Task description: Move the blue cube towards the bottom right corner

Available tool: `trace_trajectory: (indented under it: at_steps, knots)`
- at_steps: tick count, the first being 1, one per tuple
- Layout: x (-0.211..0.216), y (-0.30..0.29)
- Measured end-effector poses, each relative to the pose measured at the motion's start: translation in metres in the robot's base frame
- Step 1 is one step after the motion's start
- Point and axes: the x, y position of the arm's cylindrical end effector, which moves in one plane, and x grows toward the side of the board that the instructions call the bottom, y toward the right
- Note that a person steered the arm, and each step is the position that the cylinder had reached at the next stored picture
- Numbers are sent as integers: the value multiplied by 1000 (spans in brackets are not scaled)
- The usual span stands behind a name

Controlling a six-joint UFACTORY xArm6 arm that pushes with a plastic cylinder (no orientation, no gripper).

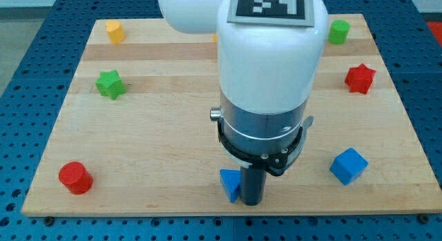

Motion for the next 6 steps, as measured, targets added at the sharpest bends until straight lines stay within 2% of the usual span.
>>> trace_trajectory:
  at_steps: [5,6]
  knots:
    - [-10,-13]
    - [-23,27]
